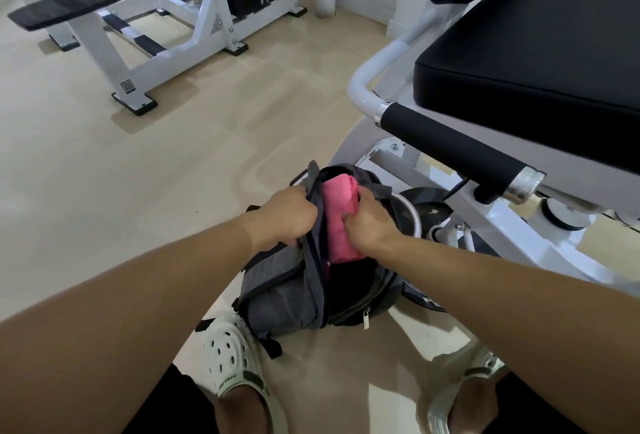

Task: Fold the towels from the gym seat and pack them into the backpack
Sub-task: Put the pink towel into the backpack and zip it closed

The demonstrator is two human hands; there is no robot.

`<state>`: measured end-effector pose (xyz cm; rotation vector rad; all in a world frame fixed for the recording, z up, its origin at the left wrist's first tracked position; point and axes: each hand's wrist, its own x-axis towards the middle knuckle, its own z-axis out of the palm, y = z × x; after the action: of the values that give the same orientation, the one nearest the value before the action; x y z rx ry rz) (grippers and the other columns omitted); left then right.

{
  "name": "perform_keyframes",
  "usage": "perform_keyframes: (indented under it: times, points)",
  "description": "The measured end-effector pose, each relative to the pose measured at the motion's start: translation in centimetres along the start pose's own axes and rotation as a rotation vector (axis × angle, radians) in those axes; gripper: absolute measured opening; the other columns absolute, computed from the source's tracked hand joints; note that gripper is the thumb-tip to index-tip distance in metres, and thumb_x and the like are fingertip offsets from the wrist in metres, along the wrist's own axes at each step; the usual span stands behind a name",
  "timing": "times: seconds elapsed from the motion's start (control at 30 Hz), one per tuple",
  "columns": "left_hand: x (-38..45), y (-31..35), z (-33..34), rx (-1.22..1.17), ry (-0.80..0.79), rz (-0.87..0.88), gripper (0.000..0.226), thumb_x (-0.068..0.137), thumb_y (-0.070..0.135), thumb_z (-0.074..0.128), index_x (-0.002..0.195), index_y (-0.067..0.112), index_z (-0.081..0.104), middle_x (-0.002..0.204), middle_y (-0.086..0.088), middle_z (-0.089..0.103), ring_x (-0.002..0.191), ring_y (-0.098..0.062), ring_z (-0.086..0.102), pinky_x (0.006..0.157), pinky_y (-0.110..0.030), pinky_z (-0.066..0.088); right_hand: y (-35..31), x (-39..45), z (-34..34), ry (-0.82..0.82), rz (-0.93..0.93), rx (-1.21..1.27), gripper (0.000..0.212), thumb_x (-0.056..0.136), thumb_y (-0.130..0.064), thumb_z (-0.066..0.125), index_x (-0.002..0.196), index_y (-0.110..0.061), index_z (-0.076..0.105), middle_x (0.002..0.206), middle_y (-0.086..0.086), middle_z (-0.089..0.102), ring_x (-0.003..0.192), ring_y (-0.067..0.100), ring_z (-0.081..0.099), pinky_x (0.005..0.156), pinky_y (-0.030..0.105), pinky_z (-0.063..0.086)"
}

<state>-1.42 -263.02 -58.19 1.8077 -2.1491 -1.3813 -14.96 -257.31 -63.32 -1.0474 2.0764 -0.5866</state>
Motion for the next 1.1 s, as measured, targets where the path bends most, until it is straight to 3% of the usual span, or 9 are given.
perform_keyframes:
  times: [0.17, 0.23, 0.37, 0.5, 0.57, 0.67, 0.87, 1.0, 1.1]
  points:
    - [-1.4, -0.5, -0.4, -0.153, -0.047, -0.023, 0.026, 0.096, 0.010, 0.044, 0.113, 0.009, 0.063, 0.111, -0.016, 0.068, 0.101, -0.038, 0.069, 0.079, -0.054, 0.062, 0.7, 0.7, 3.5, -0.125, -0.022, -0.163, 0.068, 0.096, -0.014, 0.056, 0.153, 0.002, 0.022, 0.138, 0.026, 0.050, 0.122, 0.041, 0.055, 0.096, 0.042, 0.045]
    - [-1.9, -0.8, -0.4, -0.209, -0.044, -0.026, 0.026, 0.095, 0.011, 0.045, 0.112, 0.010, 0.064, 0.111, -0.017, 0.069, 0.103, -0.039, 0.069, 0.080, -0.056, 0.061, 1.5, 0.8, 3.9, -0.174, -0.036, -0.268, 0.064, 0.097, -0.013, 0.056, 0.149, 0.006, 0.027, 0.134, 0.025, 0.055, 0.118, 0.040, 0.059, 0.089, 0.037, 0.045]
    - [-2.5, -1.1, -0.4, -0.241, -0.054, -0.029, 0.024, 0.096, 0.012, 0.046, 0.112, 0.007, 0.064, 0.114, -0.020, 0.070, 0.105, -0.041, 0.068, 0.082, -0.059, 0.059, 1.9, 1.7, 3.0, -0.227, -0.013, -0.329, 0.032, 0.097, -0.011, 0.054, 0.125, 0.005, 0.057, 0.123, 0.021, 0.064, 0.114, 0.037, 0.063, 0.085, 0.034, 0.049]
    - [-3.0, -1.2, -0.5, -0.245, -0.041, -0.018, 0.023, 0.098, 0.012, 0.046, 0.111, 0.007, 0.065, 0.112, -0.020, 0.070, 0.105, -0.039, 0.068, 0.082, -0.053, 0.060, 1.4, 1.4, 1.9, -0.339, 0.048, -0.414, 0.032, 0.100, -0.004, 0.048, 0.128, 0.007, 0.059, 0.100, 0.015, 0.062, 0.112, 0.033, 0.063, 0.074, 0.030, 0.049]
    - [-2.9, -1.4, -0.4, -0.215, -0.036, 0.011, 0.020, 0.099, 0.015, 0.048, 0.106, 0.006, 0.064, 0.103, -0.018, 0.071, 0.094, -0.035, 0.070, 0.084, -0.055, 0.060, 1.2, 1.2, 2.1, -0.331, 0.038, -0.468, 0.033, 0.100, -0.006, 0.049, 0.129, 0.006, 0.060, 0.115, 0.018, 0.065, 0.119, 0.036, 0.061, 0.080, 0.032, 0.046]
    - [-2.8, -1.4, -0.2, -0.172, -0.020, 0.046, 0.017, 0.101, 0.020, 0.051, 0.091, 0.009, 0.058, 0.081, -0.007, 0.060, 0.077, -0.023, 0.058, 0.087, -0.053, 0.059, 1.1, 1.4, 1.7, -0.204, -0.047, -0.599, 0.032, 0.098, -0.013, 0.051, 0.125, 0.001, 0.060, 0.126, 0.019, 0.065, 0.114, 0.035, 0.065, 0.082, 0.033, 0.048]
    - [-2.9, -1.7, 0.4, -0.091, -0.031, 0.083, 0.024, 0.094, 0.032, 0.067, 0.087, 0.017, 0.051, 0.076, -0.002, 0.057, 0.072, -0.019, 0.055, 0.087, -0.049, 0.060, 0.1, 1.1, -2.7, 0.044, -0.165, -0.720, 0.039, 0.096, -0.038, 0.063, 0.119, -0.006, 0.058, 0.121, 0.016, 0.065, 0.109, 0.037, 0.064, 0.073, 0.036, 0.040]
    - [-3.0, -1.6, 0.8, -0.025, -0.062, 0.106, 0.025, 0.092, 0.036, 0.070, 0.090, 0.019, 0.052, 0.078, 0.001, 0.058, 0.072, -0.015, 0.053, 0.075, -0.035, 0.050, 0.6, 0.9, -4.9, 0.075, 0.011, -0.771, 0.054, 0.091, -0.050, 0.068, 0.120, -0.006, 0.056, 0.119, 0.012, 0.067, 0.107, 0.034, 0.066, 0.070, 0.035, 0.045]
    - [-3.2, -1.3, 0.9, -0.031, -0.090, 0.108, 0.026, 0.092, 0.036, 0.071, 0.094, 0.018, 0.051, 0.079, -0.001, 0.055, 0.069, -0.017, 0.050, 0.070, -0.035, 0.044, 1.2, 0.1, -5.9, -0.072, 0.168, -0.893, 0.070, 0.084, -0.069, 0.065, 0.120, -0.009, 0.062, 0.116, 0.007, 0.067, 0.107, 0.030, 0.069, 0.081, 0.036, 0.056]
